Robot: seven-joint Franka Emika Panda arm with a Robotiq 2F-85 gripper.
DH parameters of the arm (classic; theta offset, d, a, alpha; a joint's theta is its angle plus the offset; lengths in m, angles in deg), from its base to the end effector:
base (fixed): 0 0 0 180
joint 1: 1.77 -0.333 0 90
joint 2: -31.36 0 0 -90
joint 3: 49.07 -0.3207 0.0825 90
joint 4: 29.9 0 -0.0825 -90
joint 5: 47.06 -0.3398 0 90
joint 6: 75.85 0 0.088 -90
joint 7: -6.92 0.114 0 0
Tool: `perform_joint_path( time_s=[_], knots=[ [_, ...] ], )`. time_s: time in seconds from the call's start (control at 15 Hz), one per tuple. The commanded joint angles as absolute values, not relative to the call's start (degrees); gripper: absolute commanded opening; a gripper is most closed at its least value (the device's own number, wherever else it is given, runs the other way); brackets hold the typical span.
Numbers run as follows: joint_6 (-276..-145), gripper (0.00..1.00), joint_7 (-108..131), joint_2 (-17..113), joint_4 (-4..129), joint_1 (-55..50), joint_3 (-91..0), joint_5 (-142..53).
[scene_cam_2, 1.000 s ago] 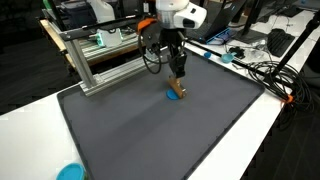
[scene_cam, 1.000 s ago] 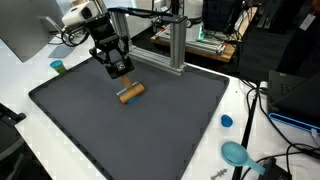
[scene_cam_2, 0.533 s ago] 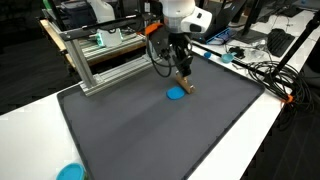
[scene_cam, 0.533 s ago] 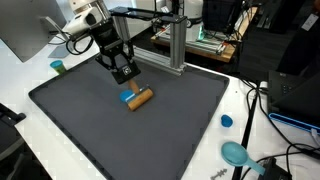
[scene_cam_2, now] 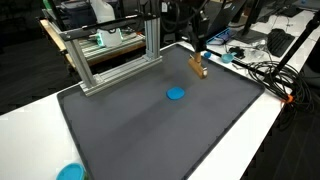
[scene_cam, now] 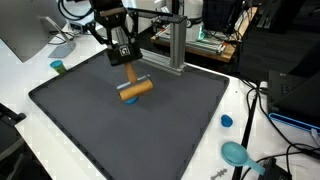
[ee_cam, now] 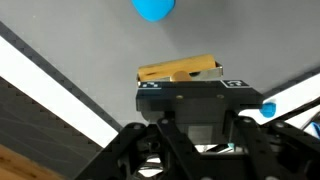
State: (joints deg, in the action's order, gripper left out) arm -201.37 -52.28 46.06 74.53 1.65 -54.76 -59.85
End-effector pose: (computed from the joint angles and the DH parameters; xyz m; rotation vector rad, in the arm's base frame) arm 0.5980 0.0286 0.4273 -2.6619 -1.3661 -0.2998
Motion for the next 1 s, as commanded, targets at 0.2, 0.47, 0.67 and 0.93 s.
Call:
perform_joint_path(
  time_s=[0.2, 0.47, 0.67, 0.93],
  knots=[
    [-200.8, 0.22, -22.8, 32.2, 81.5, -5.7, -52.1, -49.5],
    [-202.8, 0.22, -6.6, 22.9, 93.7, -6.3, -53.2, -46.5],
    [-201.0, 0.22, -5.3, 25.6, 91.6, -6.3, -53.4, -47.7],
    [-202.7, 0.22, -4.5, 26.2, 92.5, -6.9, -53.6, -50.5]
  ],
)
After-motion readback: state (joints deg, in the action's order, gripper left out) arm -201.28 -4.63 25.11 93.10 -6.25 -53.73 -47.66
